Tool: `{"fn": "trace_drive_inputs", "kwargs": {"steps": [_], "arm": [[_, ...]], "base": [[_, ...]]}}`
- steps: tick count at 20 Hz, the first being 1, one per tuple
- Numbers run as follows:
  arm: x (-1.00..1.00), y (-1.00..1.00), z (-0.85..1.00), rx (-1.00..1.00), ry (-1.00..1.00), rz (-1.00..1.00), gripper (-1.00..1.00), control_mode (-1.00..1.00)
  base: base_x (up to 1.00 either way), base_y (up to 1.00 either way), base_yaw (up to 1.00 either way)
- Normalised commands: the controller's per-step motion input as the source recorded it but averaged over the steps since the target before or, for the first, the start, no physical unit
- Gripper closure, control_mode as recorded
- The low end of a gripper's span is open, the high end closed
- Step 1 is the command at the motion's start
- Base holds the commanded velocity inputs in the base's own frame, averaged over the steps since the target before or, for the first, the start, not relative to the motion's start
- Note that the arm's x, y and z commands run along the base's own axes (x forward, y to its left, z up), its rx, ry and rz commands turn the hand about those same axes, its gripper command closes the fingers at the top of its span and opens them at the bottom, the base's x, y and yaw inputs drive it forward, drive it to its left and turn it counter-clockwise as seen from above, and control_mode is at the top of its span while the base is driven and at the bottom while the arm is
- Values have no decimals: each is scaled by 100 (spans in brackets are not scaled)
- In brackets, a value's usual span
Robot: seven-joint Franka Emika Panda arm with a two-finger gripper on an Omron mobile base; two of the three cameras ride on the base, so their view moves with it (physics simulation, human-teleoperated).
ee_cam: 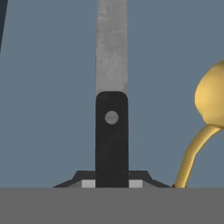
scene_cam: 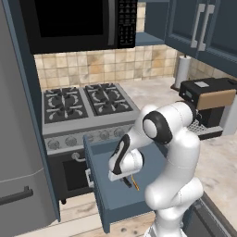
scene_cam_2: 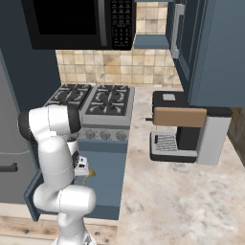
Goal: Pick up the metallic utensils from the counter and place them in the open drawer. Make sure not to pick up any wooden utensils.
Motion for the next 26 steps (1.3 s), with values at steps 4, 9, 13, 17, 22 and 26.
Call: {"fn": "trace_drive_inputs", "kwargs": {"steps": [4,9,13,17,22,26], "arm": [[0,0,0,0,0,0,100,-100],[0,0,0,0,0,0,-100,-100],[1,0,1,0,0,0,-100,-100],[2,0,19,-1,0,0,-100,-100],[0,1,73,-2,0,0,-100,-100],[5,7,100,-4,0,0,-100,-100]], "base": [[0,0,0],[0,0,0],[0,0,0],[0,0,0],[0,0,0],[0,0,0]]}}
